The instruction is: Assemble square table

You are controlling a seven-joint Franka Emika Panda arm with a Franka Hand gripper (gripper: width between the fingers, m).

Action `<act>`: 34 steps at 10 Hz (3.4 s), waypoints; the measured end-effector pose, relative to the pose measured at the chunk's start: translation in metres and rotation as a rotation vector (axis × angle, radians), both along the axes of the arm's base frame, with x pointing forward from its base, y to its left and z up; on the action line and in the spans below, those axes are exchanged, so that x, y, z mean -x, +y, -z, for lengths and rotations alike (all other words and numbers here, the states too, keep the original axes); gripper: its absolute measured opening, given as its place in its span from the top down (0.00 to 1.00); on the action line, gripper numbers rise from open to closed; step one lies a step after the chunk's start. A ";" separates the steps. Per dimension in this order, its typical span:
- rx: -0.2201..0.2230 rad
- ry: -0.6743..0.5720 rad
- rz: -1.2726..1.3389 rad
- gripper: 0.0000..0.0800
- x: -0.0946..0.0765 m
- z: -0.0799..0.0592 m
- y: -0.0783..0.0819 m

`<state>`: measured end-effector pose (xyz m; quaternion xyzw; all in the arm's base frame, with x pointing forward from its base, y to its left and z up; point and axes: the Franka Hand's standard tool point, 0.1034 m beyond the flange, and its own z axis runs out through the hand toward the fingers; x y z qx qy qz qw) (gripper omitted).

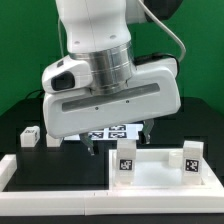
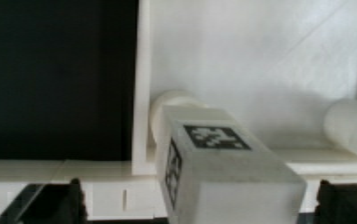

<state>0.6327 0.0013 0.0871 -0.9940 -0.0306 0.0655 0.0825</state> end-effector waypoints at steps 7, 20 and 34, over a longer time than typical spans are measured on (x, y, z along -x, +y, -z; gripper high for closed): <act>-0.006 -0.009 0.022 0.50 -0.003 0.005 0.008; 0.048 0.181 1.171 0.63 0.011 0.014 0.009; 0.033 -0.163 -0.124 0.19 -0.007 0.005 0.000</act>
Offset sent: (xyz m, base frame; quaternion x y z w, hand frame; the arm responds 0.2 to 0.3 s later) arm 0.0000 0.0000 0.0000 0.0000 0.0000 0.0000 1.0000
